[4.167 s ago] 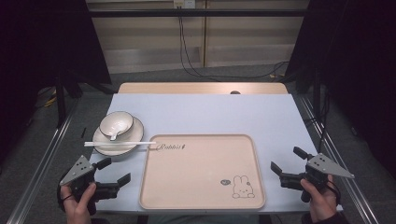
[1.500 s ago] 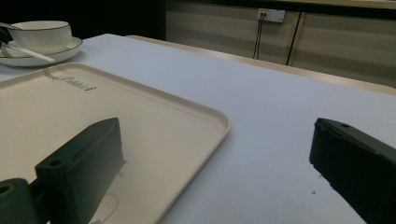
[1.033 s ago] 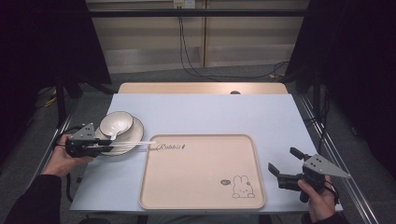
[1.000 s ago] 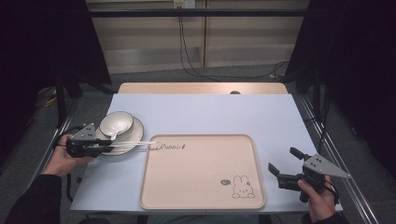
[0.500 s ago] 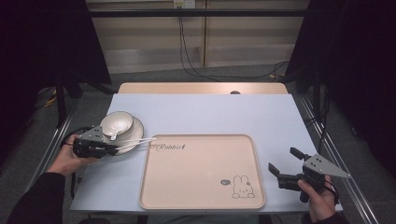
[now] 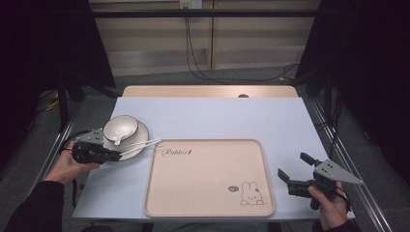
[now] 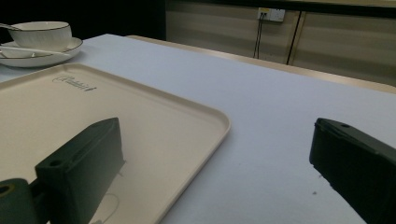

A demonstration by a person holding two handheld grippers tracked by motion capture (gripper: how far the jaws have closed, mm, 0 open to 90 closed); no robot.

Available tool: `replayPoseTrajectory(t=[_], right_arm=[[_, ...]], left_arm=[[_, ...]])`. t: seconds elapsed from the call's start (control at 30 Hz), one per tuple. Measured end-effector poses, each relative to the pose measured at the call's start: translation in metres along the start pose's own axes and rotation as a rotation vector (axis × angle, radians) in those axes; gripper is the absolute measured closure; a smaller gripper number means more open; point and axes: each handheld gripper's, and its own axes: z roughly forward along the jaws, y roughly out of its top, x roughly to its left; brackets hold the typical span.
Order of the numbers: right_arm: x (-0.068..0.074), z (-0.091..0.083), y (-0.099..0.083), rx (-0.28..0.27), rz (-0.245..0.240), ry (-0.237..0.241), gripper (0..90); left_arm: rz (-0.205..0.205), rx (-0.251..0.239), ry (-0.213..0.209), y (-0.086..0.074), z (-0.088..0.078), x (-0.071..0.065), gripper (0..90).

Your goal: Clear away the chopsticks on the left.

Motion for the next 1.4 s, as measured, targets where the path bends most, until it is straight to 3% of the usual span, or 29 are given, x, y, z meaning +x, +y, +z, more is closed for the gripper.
replayPoseTrajectory(t=[0.07, 0.13, 0.3, 0.43, 0.63, 0.67, 0.97, 1.4], right_arm=[[0.000, 0.000, 0.000, 0.000, 0.001, 0.003, 2.5], [0.000, 0.000, 0.000, -0.001, 0.001, 0.004, 2.5], [0.000, 0.000, 0.000, 0.000, -0.001, 0.001, 2.4], [0.000, 0.000, 0.000, -0.002, -0.004, 0.001, 2.4], [0.000, 0.000, 0.000, -0.004, -0.003, 0.003, 2.5], [0.001, 0.000, 0.000, -0.005, 0.000, 0.000, 2.4], [0.000, 0.000, 0.000, -0.001, 0.004, 0.005, 2.5], [0.000, 0.001, 0.000, -0.005, 0.003, 0.007, 2.5]], left_arm=[[-0.009, 0.012, -0.014, 0.001, -0.003, -0.002, 84.6], [-0.023, 0.010, -0.001, 0.001, -0.006, -0.005, 84.6], [-0.064, -0.042, 0.007, 0.001, -0.016, -0.012, 84.6], [-0.108, -0.048, 0.012, 0.002, -0.022, -0.020, 84.7], [-0.179, -0.099, 0.030, 0.003, -0.028, -0.035, 84.6], [-0.205, -0.103, 0.050, 0.004, -0.030, -0.038, 84.6], [-0.331, -0.154, 0.066, 0.011, -0.029, -0.062, 84.5], [-0.442, -0.185, 0.130, 0.029, -0.017, -0.113, 84.6]])
